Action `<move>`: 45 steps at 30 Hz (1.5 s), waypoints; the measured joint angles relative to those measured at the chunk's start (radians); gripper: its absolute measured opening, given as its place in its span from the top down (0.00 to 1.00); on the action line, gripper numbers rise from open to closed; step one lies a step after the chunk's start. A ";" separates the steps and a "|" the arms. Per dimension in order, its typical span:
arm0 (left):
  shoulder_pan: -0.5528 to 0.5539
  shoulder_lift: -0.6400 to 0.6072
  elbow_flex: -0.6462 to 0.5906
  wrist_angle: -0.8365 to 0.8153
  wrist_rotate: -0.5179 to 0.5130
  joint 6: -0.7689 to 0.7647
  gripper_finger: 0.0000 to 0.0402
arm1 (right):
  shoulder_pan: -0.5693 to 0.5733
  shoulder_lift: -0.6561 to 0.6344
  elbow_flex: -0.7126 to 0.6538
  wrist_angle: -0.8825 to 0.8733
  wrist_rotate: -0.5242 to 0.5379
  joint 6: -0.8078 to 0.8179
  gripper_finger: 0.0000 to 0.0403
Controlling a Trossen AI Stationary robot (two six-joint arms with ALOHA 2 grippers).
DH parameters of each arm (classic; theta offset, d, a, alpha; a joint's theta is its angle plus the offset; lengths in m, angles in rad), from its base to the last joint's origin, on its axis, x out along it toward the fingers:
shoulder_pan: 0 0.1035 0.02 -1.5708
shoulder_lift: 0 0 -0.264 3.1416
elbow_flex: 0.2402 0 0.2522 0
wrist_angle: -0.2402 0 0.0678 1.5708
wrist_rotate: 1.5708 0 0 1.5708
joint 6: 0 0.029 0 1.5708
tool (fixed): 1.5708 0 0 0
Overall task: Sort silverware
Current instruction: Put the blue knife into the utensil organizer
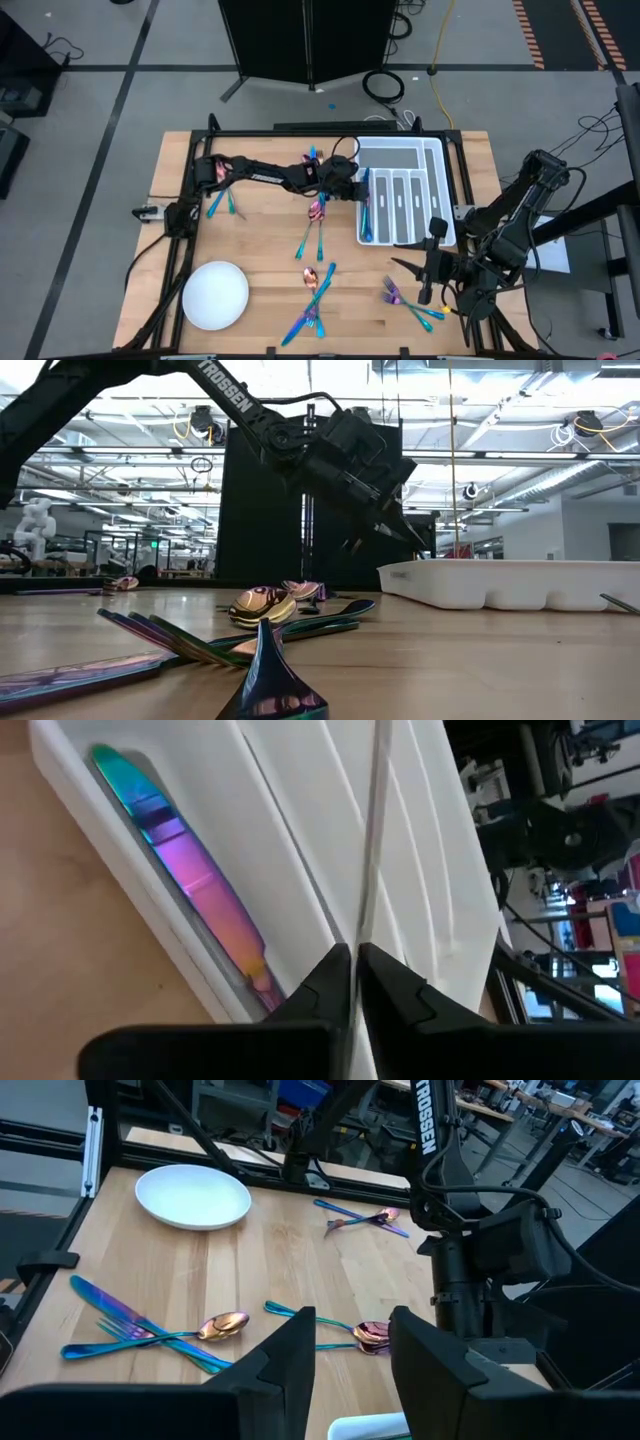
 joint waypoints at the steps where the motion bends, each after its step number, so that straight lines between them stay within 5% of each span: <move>1: 0.000 0.000 0.000 0.000 -0.001 -0.001 0.92 | 0.000 0.000 0.000 0.000 0.000 0.000 0.72; 35: 0.017 0.000 -0.001 -0.024 0.057 0.087 0.89 | 0.000 0.000 0.000 0.001 -0.002 0.000 0.72; 45: -0.038 -0.186 -0.002 -0.075 0.136 0.398 0.89 | 0.000 0.000 0.000 -0.003 -0.009 0.003 0.72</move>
